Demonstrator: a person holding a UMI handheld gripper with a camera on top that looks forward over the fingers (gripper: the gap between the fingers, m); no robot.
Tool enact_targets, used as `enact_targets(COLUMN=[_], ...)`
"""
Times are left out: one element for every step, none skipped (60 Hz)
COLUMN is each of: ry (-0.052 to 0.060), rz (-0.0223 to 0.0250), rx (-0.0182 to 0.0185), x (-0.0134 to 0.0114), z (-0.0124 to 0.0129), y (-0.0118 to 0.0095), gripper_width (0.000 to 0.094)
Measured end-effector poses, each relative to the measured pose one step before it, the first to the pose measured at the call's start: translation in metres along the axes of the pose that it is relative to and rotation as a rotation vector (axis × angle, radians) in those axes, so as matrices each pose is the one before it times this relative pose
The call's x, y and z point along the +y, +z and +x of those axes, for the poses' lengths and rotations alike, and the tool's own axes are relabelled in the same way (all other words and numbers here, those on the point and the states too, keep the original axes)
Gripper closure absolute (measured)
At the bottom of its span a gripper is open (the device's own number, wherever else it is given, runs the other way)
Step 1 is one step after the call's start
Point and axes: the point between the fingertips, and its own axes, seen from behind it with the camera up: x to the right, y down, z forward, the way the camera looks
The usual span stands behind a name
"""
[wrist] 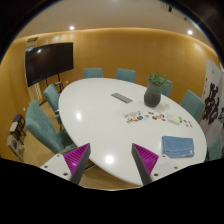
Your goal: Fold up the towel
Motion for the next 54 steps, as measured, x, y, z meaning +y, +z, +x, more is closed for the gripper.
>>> enact_targets(ry=[0.0024, 0.0018, 0.0014, 0.0023, 0.0025, 0.0013, 0.0020, 0.0028, 0.0032, 0.0033, 0.0032, 0.0029, 0.0025, 0.0025, 0.0041, 0.0021, 0.0016, 0.0029, 0.0034, 0.0040, 0.0047, 0.0054, 0.0056, 0.0058, 0.0060, 0.0049, 0.0044, 0.0045, 0.0042, 0.0029, 0.0013, 0.0001, -0.0007, -0.0010, -0.0011, -0.0010, -0.0021, -0.0013, -0.0015, -0.0012, -0.0015, -0.0012, -0.0012, -0.0005, -0.0003, 0.0003, 0.0001, 0.0001, -0.0005, -0.0003, -0.0009, -0.0007, -0.0013, -0.0016], rz=[-0.00248, -0.00326, -0.00251, -0.00209, -0.00236, 0.00234, -0.00314, -0.00328, -0.00254, -0.00168, -0.00193, -0.00123, -0.00099, -0.00034, -0.00609, 0.00136, 0.00391, -0.00029, -0.00109, -0.00202, -0.00152, -0.00183, -0.00241, -0.00292, -0.00697, -0.00328, -0.00078, -0.00103, 0.00073, 0.00141, 0.00155, 0.00098, 0.00183, 0.00404, 0.00573, 0.00178, 0.00748, 0.00554, 0.00491, 0.00386, 0.00199, -0.00077, -0.00267, -0.00188, -0.00018, -0.00020, -0.00381, -0.00423, -0.00624, -0.00326, -0.00790, -0.00487, -0.00321, -0.00267], rx=[0.00172, 0.00163, 0.00147, 0.00191, 0.00249, 0.00148, 0.00213, 0.00102, -0.00021, -0.00022, 0.00046, 0.00099, 0.00126, 0.00225, 0.00399, 0.00339, 0.00520, 0.00548, 0.00637, 0.00646, 0.00669, 0.00676, 0.00733, 0.00844, 0.00589, 0.00990, 0.01166, 0.01071, 0.01180, 0.01224, 0.01221, 0.01214, 0.01284, 0.01259, 0.01148, 0.00837, 0.00971, 0.00902, 0.00806, 0.00638, 0.00459, 0.00354, 0.00245, 0.00284, 0.00154, 0.00168, 0.00151, 0.00026, -0.00097, 0.00079, 0.00063, 0.00090, 0.00089, 0.00044], x=[0.00074, 0.00107, 0.00109, 0.00109, 0.00185, 0.00600, 0.00294, 0.00243, 0.00227, 0.00236, 0.00249, 0.00232, 0.00257, 0.00253, -0.00301, 0.00369, 0.00575, 0.00331, 0.00381, 0.00407, 0.00417, 0.00395, 0.00393, 0.00407, 0.00040, 0.00424, 0.00480, 0.00259, 0.00190, 0.00148, 0.00111, 0.00068, 0.00008, -0.00042, -0.00094, -0.00370, -0.00071, -0.00073, -0.00040, -0.00054, -0.00020, 0.00024, 0.00106, 0.00052, 0.00027, 0.00092, 0.00096, 0.00156, 0.00103, 0.00286, 0.00067, 0.00149, 0.00137, 0.00129], z=[0.00032, 0.00043, 0.00066, 0.00099, 0.00126, 0.00633, 0.00169, 0.00208, 0.00184, 0.00232, 0.00263, 0.00273, 0.00316, 0.00359, 0.00039, 0.00492, 0.00546, 0.00572, 0.00617, 0.00678, 0.00715, 0.00749, 0.00758, 0.00828, 0.01183, 0.00880, 0.00669, 0.00989, 0.01020, 0.01081, 0.01123, 0.01120, 0.01137, 0.01124, 0.01097, 0.01222, 0.01039, 0.00916, 0.00870, 0.00817, 0.00733, 0.00696, 0.00619, 0.00607, 0.00563, 0.00548, 0.00398, 0.00427, 0.00558, 0.00247, 0.00464, 0.00301, 0.00255, 0.00190], y=[-0.00012, 0.00002, 0.00029, 0.00075, 0.00070, 0.00644, 0.00169, 0.00175, 0.00133, 0.00153, 0.00122, 0.00163, 0.00119, 0.00180, -0.00473, 0.00087, 0.00208, 0.00114, 0.00221, 0.00223, 0.00261, 0.00289, 0.00314, 0.00370, 0.00019, 0.00503, 0.00694, 0.00591, 0.00635, 0.00734, 0.00745, 0.00791, 0.00903, 0.00957, 0.00946, 0.00486, 0.01115, 0.01249, 0.01097, 0.01137, 0.01164, 0.01210, 0.01171, 0.01147, 0.01124, 0.00961, 0.01112, 0.01022, 0.00842, 0.01094, 0.00842, 0.00945, 0.00925, 0.00871], gripper_width=[0.0065, 0.0065, 0.0067, 0.0065, 0.0065, 0.0063, 0.0064, 0.0066, 0.0065, 0.0066, 0.0065, 0.0066, 0.0066, 0.0067, 0.0066, 0.0066, 0.0066, 0.0064, 0.0063, 0.0065, 0.0064, 0.0066, 0.0064, 0.0065, 0.0065, 0.0064, 0.0063, 0.0066, 0.0064, 0.0064, 0.0066, 0.0067, 0.0063, 0.0065, 0.0064, 0.0064, 0.0064, 0.0063, 0.0062, 0.0064, 0.0064, 0.0065, 0.0064, 0.0067, 0.0065, 0.0066, 0.0067, 0.0065, 0.0066, 0.0068, 0.0068, 0.0065, 0.0068, 0.0068])
